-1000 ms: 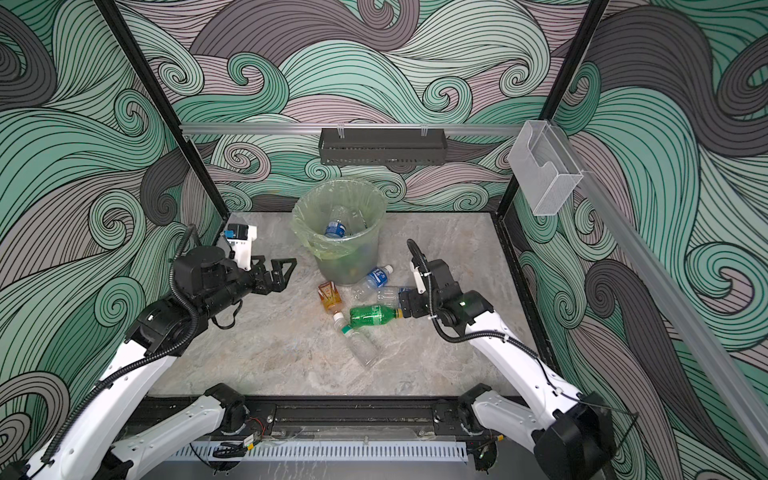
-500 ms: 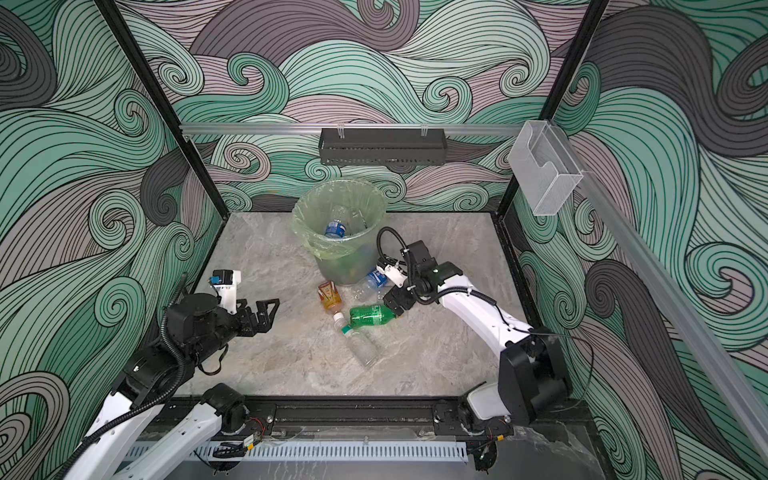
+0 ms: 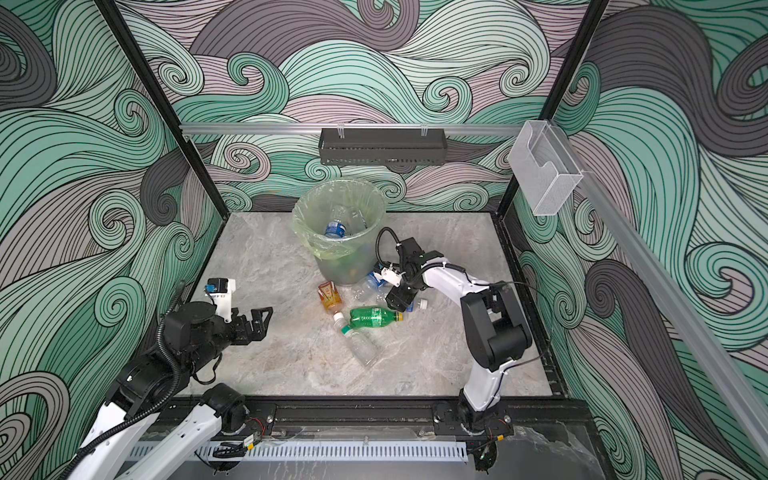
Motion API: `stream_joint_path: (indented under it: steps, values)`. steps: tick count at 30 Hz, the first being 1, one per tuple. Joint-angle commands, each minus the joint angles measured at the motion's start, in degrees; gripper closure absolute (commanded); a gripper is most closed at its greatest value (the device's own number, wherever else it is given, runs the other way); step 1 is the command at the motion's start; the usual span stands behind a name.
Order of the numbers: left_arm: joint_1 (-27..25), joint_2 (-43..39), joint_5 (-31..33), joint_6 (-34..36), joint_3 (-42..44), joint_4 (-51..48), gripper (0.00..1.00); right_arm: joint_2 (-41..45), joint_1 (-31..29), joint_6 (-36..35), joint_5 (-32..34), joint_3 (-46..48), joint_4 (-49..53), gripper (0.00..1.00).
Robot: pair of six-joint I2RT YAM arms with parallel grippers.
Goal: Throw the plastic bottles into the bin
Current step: 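Grasp a blue-labelled clear bottle with the right gripper while the left withdraws, then lift the blue-labelled bottle with the right gripper and drop it into the bin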
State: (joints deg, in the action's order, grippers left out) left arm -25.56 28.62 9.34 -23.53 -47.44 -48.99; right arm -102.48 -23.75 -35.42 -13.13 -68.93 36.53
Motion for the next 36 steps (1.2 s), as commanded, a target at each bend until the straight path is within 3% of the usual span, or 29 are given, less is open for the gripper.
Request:
stream_joint_path:
  steps: [1,8,18,30,36]
  values:
    - [0.51,-0.08,1.05,0.74,-0.07,-1.46,0.01,-1.26,0.19,-0.91,-2.30,-1.30,-0.72,0.15]
    - [0.46,0.12,1.12,0.65,-0.54,-1.20,0.01,-3.12,0.19,0.57,-1.51,-1.22,-2.01,0.18]
    - [0.44,0.04,1.44,0.17,-0.02,-0.97,0.01,-1.37,0.19,7.12,1.30,1.97,-3.15,0.32]
    - [0.47,0.47,1.20,0.11,0.75,0.04,0.01,8.91,0.32,25.04,7.67,5.17,-3.93,0.48]
    - [0.47,-0.13,1.24,-0.17,1.43,0.21,0.01,16.34,0.45,30.79,8.92,7.23,-4.99,0.50]
